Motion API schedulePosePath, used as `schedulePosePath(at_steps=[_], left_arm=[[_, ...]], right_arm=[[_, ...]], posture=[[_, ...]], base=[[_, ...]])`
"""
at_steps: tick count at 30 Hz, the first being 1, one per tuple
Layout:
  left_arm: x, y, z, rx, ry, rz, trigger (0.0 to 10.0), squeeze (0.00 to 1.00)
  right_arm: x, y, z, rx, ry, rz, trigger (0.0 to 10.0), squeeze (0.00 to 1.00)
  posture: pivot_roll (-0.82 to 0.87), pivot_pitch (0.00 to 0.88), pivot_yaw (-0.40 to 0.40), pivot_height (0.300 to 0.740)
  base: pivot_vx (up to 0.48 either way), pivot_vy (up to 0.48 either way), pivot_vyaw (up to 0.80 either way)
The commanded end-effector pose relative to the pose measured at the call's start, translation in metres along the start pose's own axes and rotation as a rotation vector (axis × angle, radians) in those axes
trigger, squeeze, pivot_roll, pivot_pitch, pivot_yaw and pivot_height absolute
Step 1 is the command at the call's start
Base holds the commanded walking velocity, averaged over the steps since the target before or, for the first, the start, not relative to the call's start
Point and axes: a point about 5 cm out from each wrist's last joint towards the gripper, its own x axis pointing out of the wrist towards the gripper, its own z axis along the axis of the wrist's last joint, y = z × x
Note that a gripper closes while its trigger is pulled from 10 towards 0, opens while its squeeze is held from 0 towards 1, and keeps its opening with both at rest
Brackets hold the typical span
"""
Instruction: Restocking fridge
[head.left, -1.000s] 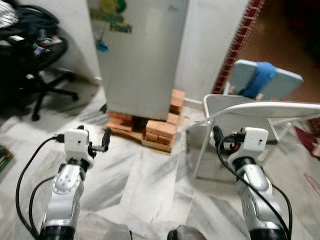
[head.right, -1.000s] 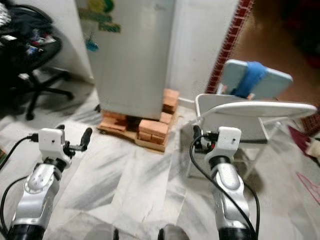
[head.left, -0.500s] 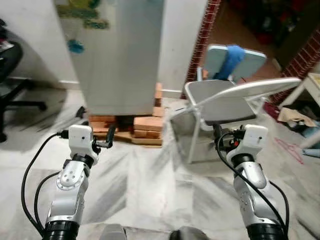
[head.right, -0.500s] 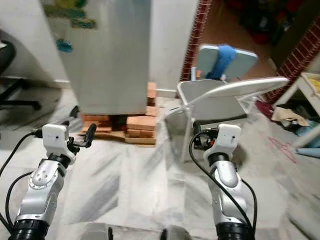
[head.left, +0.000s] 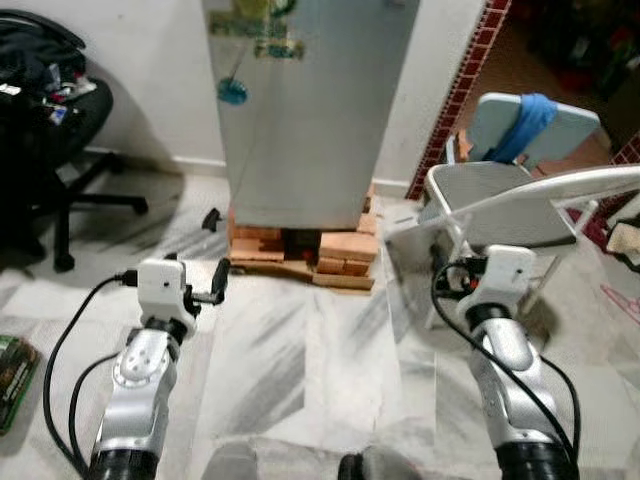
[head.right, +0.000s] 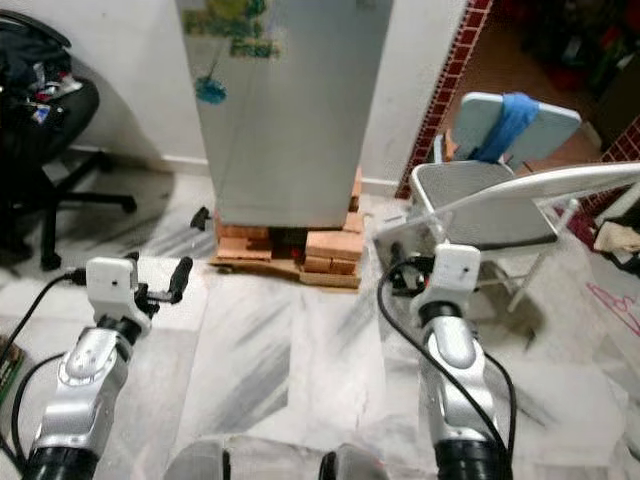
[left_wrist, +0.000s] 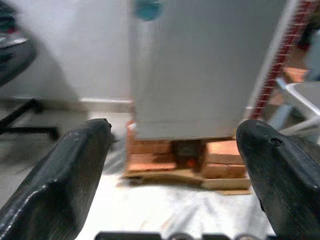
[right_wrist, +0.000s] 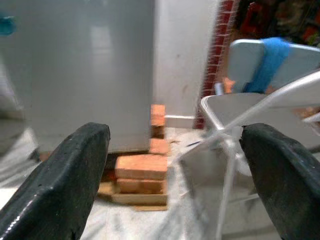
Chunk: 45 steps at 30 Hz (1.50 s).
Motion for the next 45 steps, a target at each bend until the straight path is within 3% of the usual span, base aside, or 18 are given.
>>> schedulePosePath(at_steps=[1,9,24,34,38,45], left_arm=[[0.002,0.002,0.004,-0.001,-0.02,0.006,10.0,0.0],[0.001,0.005,0.002,-0.002,-0.007,0.011,10.0,0.0],[0.004,0.007,0.004,-0.006,-0.004,0.01,10.0,0.0],[0.006,0.014,0.004,-0.001,0.022,0.025,10.0,0.0],[0.002,0.024,-0.004,-0.098,0.073,0.073,10.0,0.0],[0.003,0.025,-0.002,-0.056,0.06,0.055,10.0,0.0]], right_arm=[[0.0,0.0,0.007,-0.016,-0.038,0.009,10.0,0.0],[0.0,-0.004,0.003,-0.002,-0.031,-0.021,10.0,0.0],[0.002,-0.002,0.004,0.008,-0.045,-0.02,10.0,0.0],[0.005,-0.001,0.007,0.012,-0.059,-0.025,10.0,0.0],[0.005,-0.001,0.005,0.007,-0.057,-0.029,10.0,0.0],[0.008,-0.003,0.007,0.008,-0.066,-0.038,10.0,0.0]], posture=[[0.04,0.075,-0.068,0.74],[0.05,0.072,-0.065,0.74],[0.05,0.075,-0.054,0.74],[0.05,0.075,-0.037,0.74],[0.06,0.075,-0.034,0.74],[0.08,0.072,-0.03,0.74]], base=[[0.0,0.428,0.0],[0.0,0.428,-0.5],[0.356,0.319,-0.77],[0.221,0.381,-0.17],[0.0,0.472,0.0],[0.0,0.48,-0.77]])
